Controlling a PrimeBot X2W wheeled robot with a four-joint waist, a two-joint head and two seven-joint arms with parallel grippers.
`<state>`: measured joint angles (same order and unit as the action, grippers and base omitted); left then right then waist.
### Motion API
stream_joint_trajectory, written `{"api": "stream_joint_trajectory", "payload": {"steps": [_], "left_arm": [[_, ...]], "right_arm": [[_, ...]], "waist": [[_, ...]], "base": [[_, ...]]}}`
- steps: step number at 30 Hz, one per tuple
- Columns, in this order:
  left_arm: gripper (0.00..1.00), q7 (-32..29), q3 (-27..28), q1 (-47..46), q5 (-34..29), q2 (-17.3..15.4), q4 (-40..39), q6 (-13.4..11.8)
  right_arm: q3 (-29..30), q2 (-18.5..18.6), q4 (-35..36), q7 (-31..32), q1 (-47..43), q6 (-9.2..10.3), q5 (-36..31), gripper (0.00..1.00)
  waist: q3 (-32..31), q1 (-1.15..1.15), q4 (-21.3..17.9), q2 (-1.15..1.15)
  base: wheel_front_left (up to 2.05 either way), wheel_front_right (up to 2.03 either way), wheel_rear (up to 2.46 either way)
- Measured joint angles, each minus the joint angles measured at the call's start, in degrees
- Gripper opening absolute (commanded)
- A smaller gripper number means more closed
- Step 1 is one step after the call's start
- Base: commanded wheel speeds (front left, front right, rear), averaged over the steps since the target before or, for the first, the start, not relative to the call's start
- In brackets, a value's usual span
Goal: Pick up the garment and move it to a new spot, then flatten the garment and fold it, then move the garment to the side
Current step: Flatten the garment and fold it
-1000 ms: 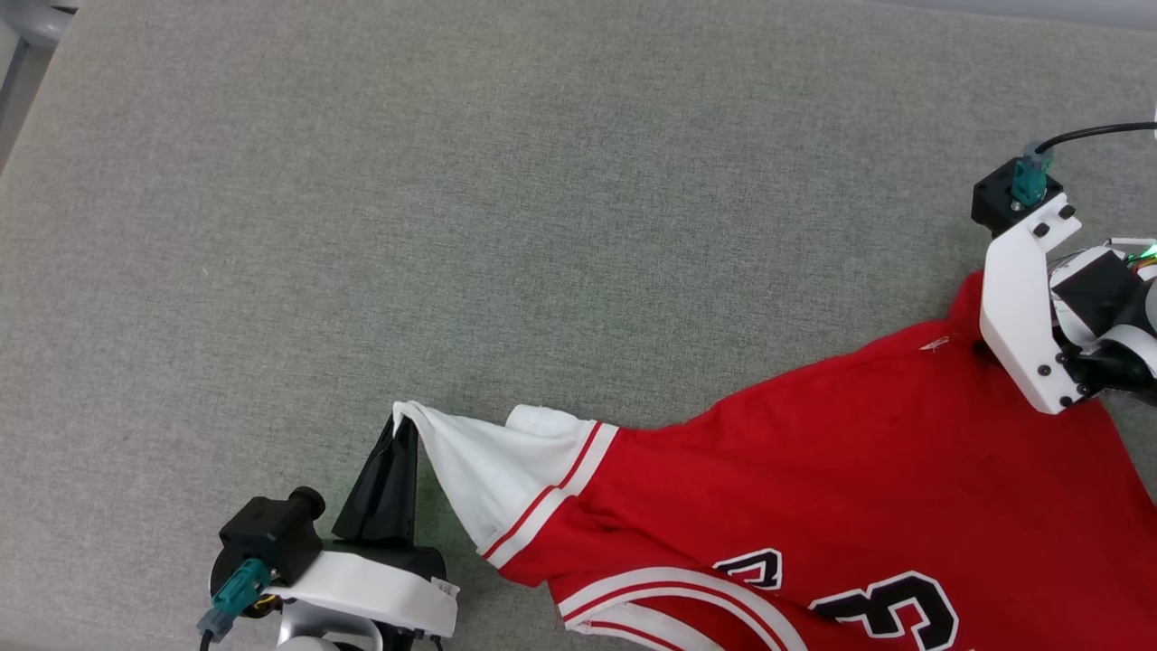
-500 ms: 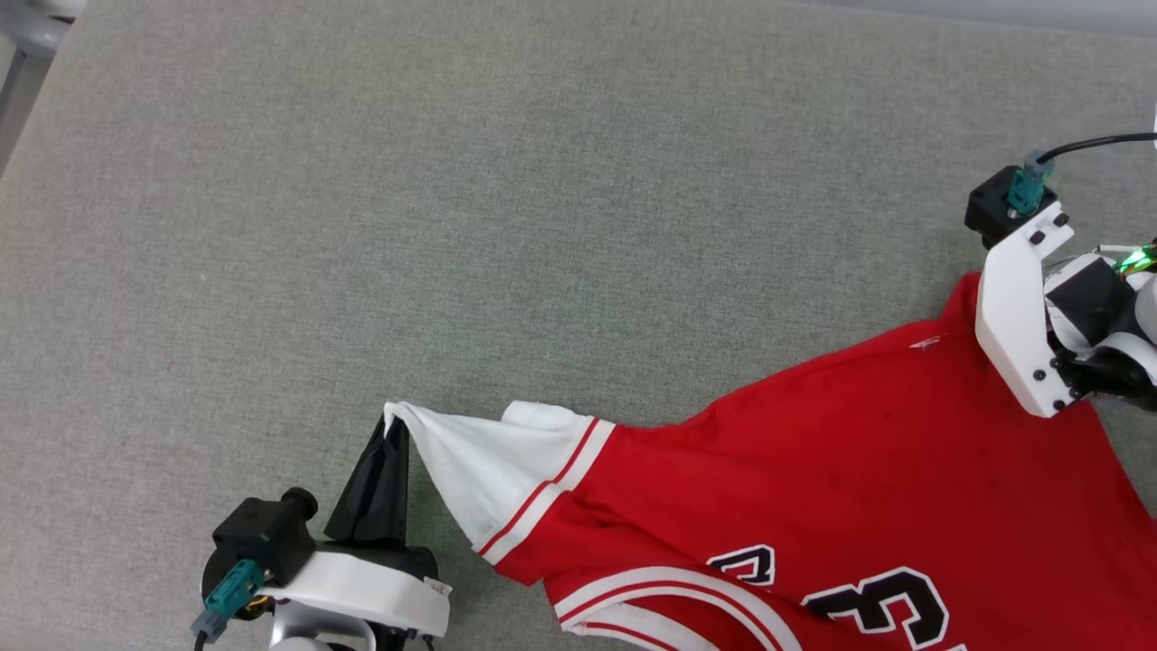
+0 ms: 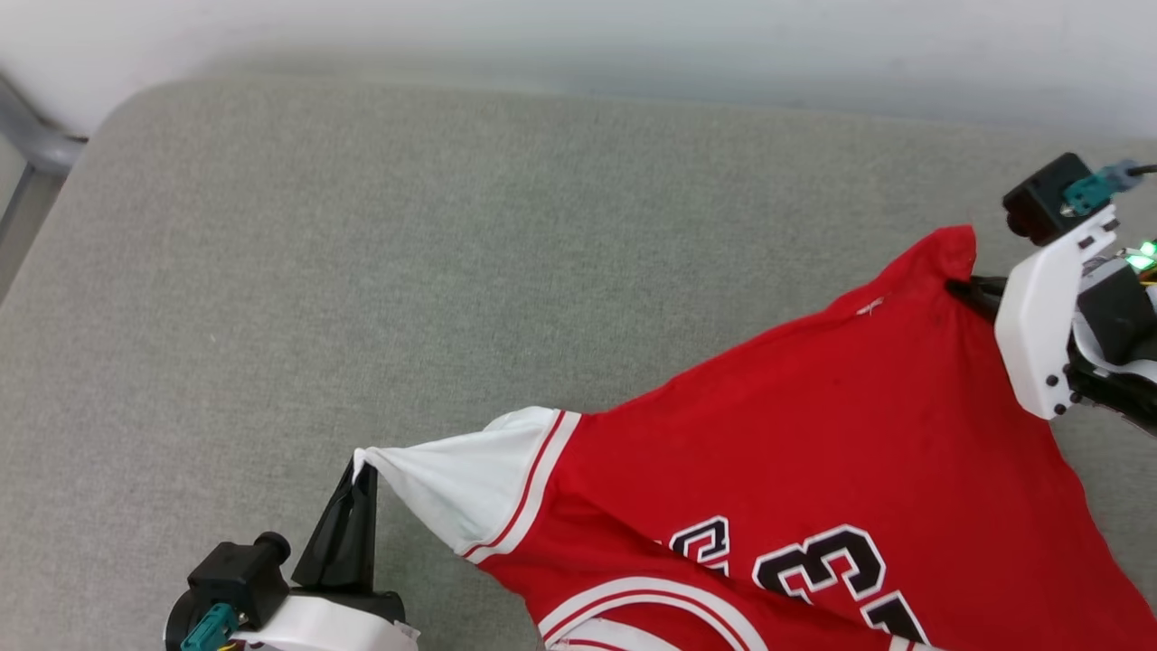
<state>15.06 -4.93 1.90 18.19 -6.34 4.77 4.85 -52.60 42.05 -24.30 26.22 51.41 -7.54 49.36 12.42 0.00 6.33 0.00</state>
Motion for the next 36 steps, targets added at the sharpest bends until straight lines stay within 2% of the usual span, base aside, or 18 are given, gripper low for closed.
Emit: {"api": "stream_joint_trajectory", "payload": {"steps": [5,11,18,27,36], "left_arm": [[0.00,-0.78,0.03,1.37,-0.74,-0.96,-2.15,-0.65],[0.00,-2.49,-0.03,1.55,-1.97,-3.20,-6.79,-0.99],[0.00,-6.11,0.80,-4.05,-2.82,-6.70,-13.94,-0.86],[0.00,-11.56,1.42,-21.36,-1.91,-11.43,-19.34,0.70],[0.00,-16.80,-1.66,-48.01,-1.75,-14.95,-16.86,1.79]], "right_arm": [[3.97,1.77,2.87,-6.41,-3.74,0.01,0.44,0.00],[11.57,2.55,6.42,-12.00,-9.23,0.01,-1.23,0.00],[22.70,0.01,11.48,-14.34,-14.76,0.01,-5.68,0.00],[36.29,-5.94,20.34,-10.99,-15.41,0.01,-12.91,0.00],[46.12,-11.66,24.20,-8.49,-2.29,0.02,-18.34,0.00]], "waist": [[-3.44,0.00,-1.19,0.00],[-7.04,0.00,-2.51,0.00],[-9.04,-0.01,-4.24,0.00],[-6.57,0.00,-5.57,0.00],[1.91,0.01,-6.17,0.00]], "base": [[0.00,0.00,0.00],[0.00,0.00,0.00],[0.00,0.00,0.00],[0.00,0.00,0.00],[0.00,0.00,0.00]]}}
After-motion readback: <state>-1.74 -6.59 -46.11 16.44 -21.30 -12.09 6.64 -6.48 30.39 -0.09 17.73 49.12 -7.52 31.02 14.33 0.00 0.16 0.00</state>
